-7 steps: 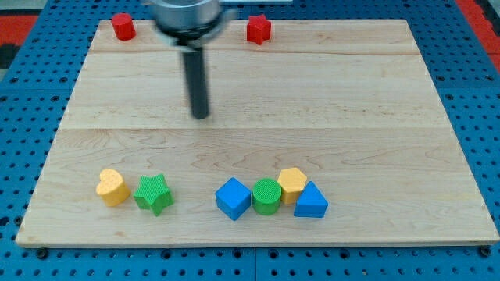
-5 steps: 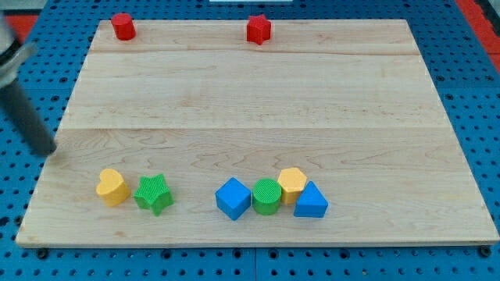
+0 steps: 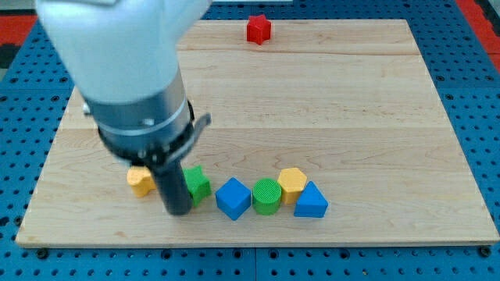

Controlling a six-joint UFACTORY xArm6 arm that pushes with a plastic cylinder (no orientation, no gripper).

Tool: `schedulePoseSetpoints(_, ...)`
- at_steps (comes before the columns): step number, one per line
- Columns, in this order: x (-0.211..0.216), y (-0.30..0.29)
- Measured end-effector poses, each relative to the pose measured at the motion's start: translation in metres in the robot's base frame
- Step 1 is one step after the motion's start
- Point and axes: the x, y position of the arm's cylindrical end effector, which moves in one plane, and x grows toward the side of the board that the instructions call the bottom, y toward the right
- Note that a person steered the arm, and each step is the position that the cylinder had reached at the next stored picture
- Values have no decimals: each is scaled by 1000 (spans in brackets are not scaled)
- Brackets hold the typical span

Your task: Separate the green star from the yellow heart

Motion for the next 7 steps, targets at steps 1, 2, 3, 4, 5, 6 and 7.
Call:
schedulePoseSetpoints(1,-65,6)
schedulePoseSetpoints(2,-98,45)
schedulePoseSetpoints(3,-127,86)
schedulePoseSetpoints(4,-165,152)
schedulePoseSetpoints(5,-149,176)
schedulePoseSetpoints(6,-151,216)
schedulePoseSetpoints(7,-207,230)
